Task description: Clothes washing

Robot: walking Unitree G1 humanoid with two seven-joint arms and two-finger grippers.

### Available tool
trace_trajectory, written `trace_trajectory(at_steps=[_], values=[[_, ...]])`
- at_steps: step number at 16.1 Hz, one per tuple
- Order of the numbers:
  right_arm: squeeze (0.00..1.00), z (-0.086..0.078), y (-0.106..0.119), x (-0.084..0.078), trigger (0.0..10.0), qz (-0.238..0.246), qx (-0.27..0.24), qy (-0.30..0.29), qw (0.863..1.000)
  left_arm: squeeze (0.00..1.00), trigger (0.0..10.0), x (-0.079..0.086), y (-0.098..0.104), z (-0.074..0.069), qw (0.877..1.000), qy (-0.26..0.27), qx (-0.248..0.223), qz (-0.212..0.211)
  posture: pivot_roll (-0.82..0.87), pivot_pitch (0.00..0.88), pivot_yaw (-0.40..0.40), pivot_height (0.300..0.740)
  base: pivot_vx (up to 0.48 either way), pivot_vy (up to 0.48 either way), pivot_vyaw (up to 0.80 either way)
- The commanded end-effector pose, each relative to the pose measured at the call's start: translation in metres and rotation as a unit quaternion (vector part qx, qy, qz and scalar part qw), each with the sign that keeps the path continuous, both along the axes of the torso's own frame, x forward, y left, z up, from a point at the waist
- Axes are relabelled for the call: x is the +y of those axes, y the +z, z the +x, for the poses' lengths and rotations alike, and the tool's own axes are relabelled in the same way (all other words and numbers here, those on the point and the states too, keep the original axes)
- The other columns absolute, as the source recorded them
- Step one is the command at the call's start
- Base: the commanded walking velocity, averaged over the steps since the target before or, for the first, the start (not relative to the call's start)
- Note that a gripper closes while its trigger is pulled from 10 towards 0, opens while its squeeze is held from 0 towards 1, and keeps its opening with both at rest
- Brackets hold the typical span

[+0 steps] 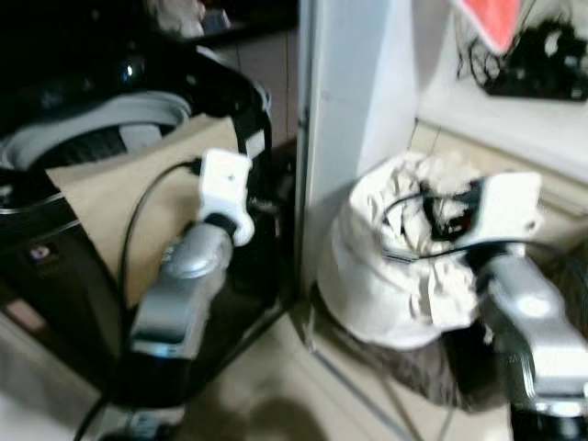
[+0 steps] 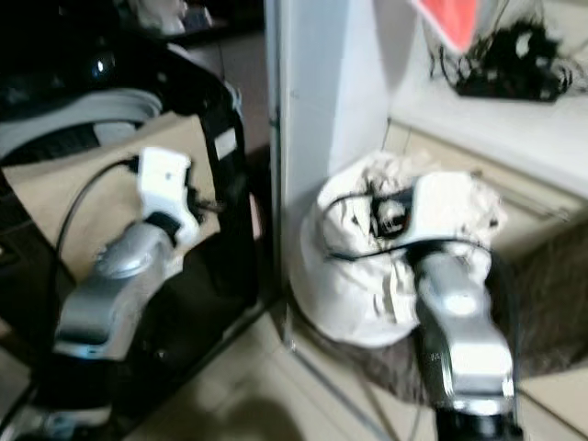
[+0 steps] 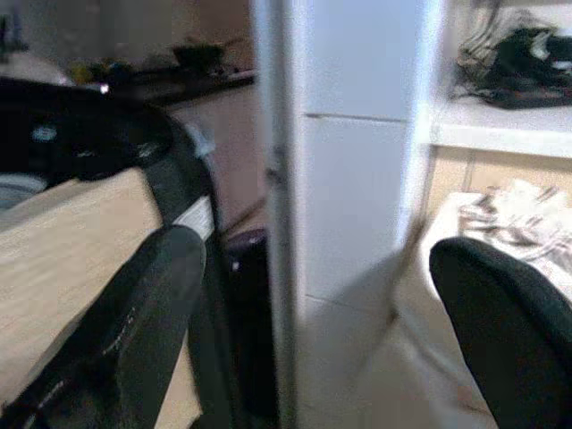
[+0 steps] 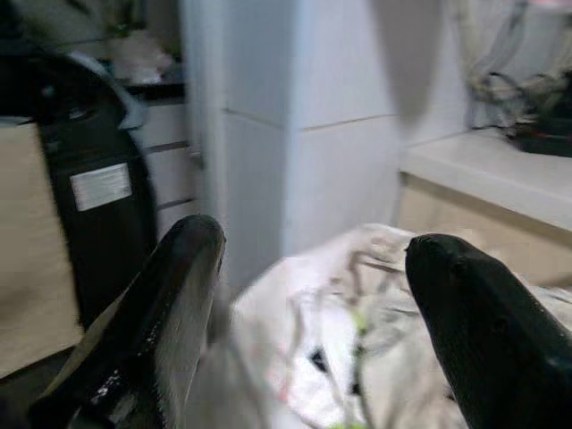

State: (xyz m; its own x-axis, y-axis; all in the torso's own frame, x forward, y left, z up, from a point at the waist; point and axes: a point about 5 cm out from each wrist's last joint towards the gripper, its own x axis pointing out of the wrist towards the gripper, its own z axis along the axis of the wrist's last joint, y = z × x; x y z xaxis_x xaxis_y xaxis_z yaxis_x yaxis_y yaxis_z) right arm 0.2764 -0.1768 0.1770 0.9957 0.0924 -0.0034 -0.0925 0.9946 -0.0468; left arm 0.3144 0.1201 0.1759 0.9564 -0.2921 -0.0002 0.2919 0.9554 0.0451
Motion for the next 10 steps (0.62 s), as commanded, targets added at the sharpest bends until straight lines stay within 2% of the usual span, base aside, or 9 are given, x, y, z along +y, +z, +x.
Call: trace_trajectory(at_steps=[1,10], values=[[0.0,0.0,0.005,-0.003,10.0,-0.006,-0.007,-0.003,1.0,0.0,10.0,0.001,0.004,0.001,1.0,0.006,-0.007,-0.002,-0.11,0.0,0.006,0.74,0.292,0.0,0.0],[0.0,0.0,0.001,0.005,10.0,0.008,-0.001,0.012,1.0,0.0,10.0,0.011,0.005,0.002,1.0,0.017,-0.009,0.011,-0.1,0.0,0.012,0.74,0.292,0.0,0.0]])
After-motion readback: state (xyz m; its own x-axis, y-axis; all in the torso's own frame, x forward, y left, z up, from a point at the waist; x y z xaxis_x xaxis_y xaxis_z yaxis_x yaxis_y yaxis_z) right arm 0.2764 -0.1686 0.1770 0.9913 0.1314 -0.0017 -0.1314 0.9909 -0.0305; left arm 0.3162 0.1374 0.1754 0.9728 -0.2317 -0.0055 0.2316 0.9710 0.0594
